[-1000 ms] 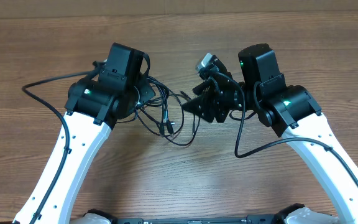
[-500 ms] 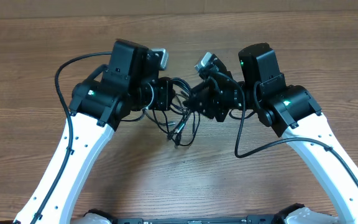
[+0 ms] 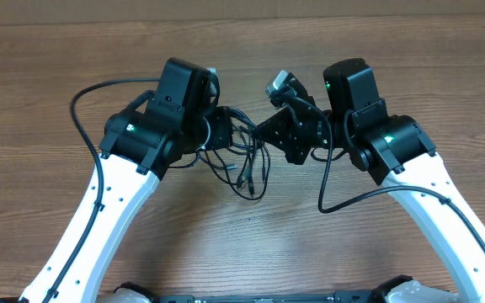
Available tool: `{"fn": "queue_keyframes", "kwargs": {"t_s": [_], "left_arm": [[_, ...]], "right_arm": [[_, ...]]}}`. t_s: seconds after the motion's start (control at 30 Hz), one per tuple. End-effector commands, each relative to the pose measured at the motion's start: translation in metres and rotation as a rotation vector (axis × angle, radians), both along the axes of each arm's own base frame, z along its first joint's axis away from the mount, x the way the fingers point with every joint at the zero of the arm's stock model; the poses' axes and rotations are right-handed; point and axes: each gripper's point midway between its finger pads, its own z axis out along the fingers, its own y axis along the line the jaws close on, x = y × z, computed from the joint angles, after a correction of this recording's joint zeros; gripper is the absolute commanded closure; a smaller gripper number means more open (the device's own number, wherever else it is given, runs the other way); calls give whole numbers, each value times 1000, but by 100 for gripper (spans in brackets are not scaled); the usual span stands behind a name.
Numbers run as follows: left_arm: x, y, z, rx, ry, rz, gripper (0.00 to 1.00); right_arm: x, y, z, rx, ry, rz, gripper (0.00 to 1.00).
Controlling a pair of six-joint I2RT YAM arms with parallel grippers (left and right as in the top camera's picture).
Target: Untangle cables
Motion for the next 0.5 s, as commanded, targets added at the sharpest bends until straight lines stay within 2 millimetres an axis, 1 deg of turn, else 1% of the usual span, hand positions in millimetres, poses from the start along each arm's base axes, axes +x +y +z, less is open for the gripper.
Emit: {"fn": "queue_keyframes", "kwargs": {"t_s": [0.0, 0.1, 0.23, 0.27, 0.33, 0.37, 0.4, 0.47], "left_arm": [[15, 34, 1, 6, 14, 330, 96], [15, 33, 1, -23, 32, 364, 96], [13, 29, 1, -14, 27, 302, 96], [13, 28, 1, 1, 19, 274, 96], [12, 25, 1, 21, 6, 203, 96], [10, 22, 1, 25, 2, 161, 96], [9, 18, 1, 24, -3, 117, 96], [6, 8, 3, 14, -19, 12, 96]], "right_arm": [[-3, -1, 11, 14, -31, 7, 96], [-3, -1, 11, 14, -32, 7, 96], [-2, -2, 11, 10, -34, 2, 95], [-1, -3, 10, 3, -36, -6, 89], [1, -4, 8, -9, -40, -19, 58], [2, -5, 8, -14, -41, -23, 48], [2, -5, 7, -16, -42, -26, 45], [3, -6, 7, -19, -46, -31, 42]]}}
